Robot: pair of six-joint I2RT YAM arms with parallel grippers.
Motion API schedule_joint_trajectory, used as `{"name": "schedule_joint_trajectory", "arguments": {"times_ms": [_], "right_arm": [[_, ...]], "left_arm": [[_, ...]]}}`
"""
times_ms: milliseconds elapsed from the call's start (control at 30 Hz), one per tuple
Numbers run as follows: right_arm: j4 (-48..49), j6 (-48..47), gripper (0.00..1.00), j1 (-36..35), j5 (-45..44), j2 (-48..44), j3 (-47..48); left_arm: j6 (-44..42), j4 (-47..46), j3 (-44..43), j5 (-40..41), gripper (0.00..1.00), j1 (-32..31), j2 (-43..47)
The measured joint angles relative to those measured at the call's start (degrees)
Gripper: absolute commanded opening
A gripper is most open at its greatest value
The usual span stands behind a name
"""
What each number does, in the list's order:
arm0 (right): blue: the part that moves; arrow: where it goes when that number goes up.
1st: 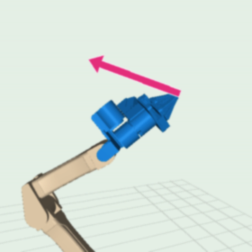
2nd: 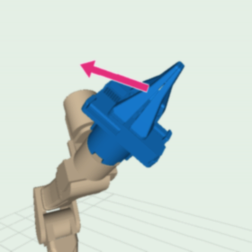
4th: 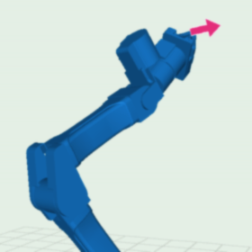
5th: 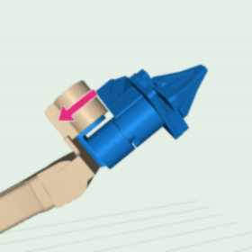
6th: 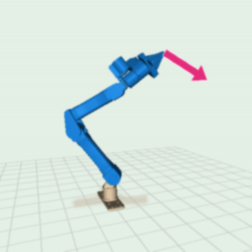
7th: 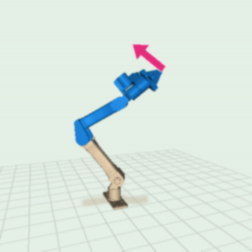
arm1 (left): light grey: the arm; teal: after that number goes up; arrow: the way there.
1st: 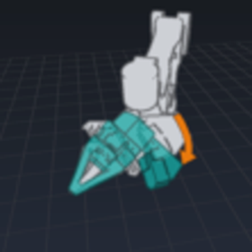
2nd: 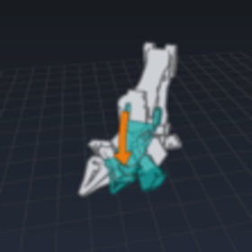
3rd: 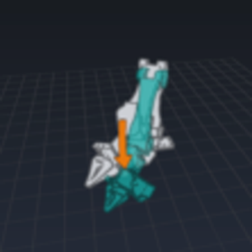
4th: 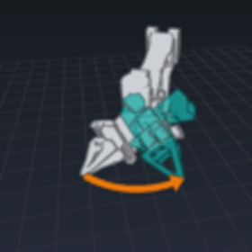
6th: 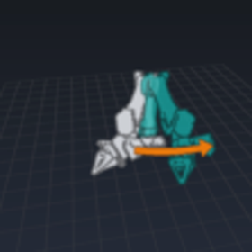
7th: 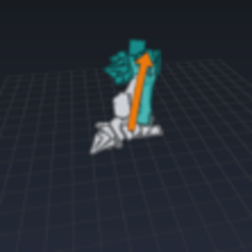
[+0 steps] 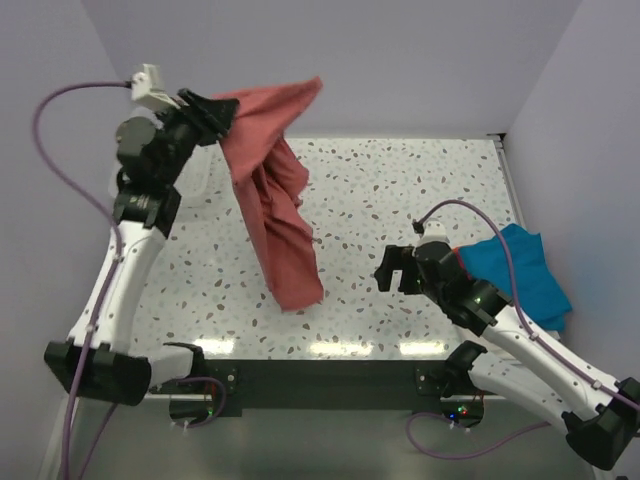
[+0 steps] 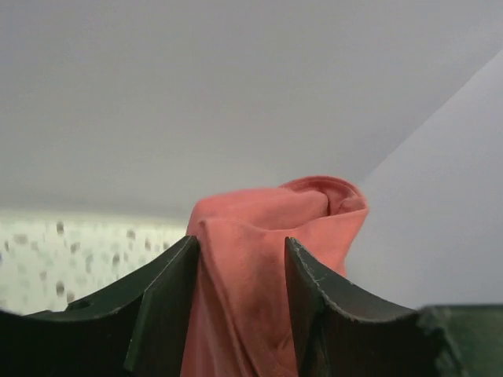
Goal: Fold and stack the t-shirts
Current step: Move the tshirt to the center of the board, then flatten the tshirt out
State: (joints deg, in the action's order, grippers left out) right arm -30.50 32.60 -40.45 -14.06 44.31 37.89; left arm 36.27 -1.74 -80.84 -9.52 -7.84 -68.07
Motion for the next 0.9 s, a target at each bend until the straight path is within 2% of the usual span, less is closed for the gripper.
{"name": "schedule_joint_trajectory", "arguments": {"times_ms": [67,200,300,433,633,733,900], "right_arm": [[0.7,0.4,0.99,0.0,-0.8,0.8,0.0],[4.1,1.0,0.99,0.0,-1.0,4.5,0.0],[7.6,1.0,0.99,0.0,1.3,9.7,0.0],[13.1,1.4,0.99,-0.1,5.3,19.0,0.0],[18.5,2.8,0.97,-1.6,6.7,31.4,1.2],[20.0,3.4,0.93,-2.4,6.6,38.1,4.6],[23.1,5.1,0.87,-5.3,5.1,48.3,11.1]], "left_arm": [[2.2,-0.8,4.9,-2.4,0.59,-0.2,-5.7],[3.8,2.1,8.8,-5.2,0.63,-1.7,-22.9],[3.6,8.7,16.3,-3.3,0.63,-4.4,-24.4],[3.5,13.5,21.8,2.5,0.54,-10.2,-14.7],[4.9,14.3,31.6,13.4,0.31,-21.3,10.5],[7.0,15.7,37.4,16.4,0.26,-26.0,15.4],[10.9,21.2,46.7,19.9,0.26,-35.5,14.8]]}}
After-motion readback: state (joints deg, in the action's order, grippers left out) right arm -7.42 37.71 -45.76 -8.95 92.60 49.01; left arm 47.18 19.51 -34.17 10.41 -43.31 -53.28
